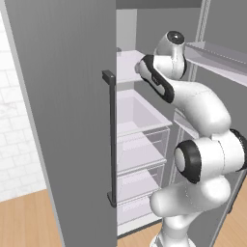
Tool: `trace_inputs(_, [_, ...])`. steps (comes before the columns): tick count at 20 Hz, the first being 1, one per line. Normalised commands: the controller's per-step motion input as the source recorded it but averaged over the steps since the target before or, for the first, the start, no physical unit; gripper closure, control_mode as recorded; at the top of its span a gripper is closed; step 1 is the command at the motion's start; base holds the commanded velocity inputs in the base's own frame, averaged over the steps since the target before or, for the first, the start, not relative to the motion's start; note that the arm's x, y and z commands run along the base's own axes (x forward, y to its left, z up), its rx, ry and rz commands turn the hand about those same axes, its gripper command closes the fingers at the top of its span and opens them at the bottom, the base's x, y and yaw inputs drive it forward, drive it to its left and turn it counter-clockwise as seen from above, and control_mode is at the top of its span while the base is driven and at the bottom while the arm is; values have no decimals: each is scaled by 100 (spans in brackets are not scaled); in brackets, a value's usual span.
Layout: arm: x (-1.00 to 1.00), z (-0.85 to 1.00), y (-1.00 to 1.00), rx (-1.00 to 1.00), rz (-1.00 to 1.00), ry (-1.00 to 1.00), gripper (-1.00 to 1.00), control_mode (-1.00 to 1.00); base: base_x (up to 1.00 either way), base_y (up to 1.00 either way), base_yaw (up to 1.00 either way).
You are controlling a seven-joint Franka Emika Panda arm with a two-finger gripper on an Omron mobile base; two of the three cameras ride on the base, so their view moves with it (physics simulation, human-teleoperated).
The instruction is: Grab a lemon wedge from the fridge and one ice cube from the ice bowl, and put them in the glass of lemonade.
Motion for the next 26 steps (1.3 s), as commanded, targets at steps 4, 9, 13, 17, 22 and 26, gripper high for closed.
trace_inputs(4, [-100,84,2,0,9,8,100,-100,0,0,0])
trace_inputs(9, [-100,56,12,0,12,20,100,-100,0,0,0])
trace_inputs(13, [-100,0,11,0,7,22,100,-100,0,0,0])
trace_inputs(17, [-97,-24,0,-1,0,16,100,-100,0,0,0])
trace_inputs(22, [-70,-65,0,0,0,9,100,-100,0,0,0])
trace_inputs(26, [-31,-51,0,-1,0,4,100,-100,0,0,0])
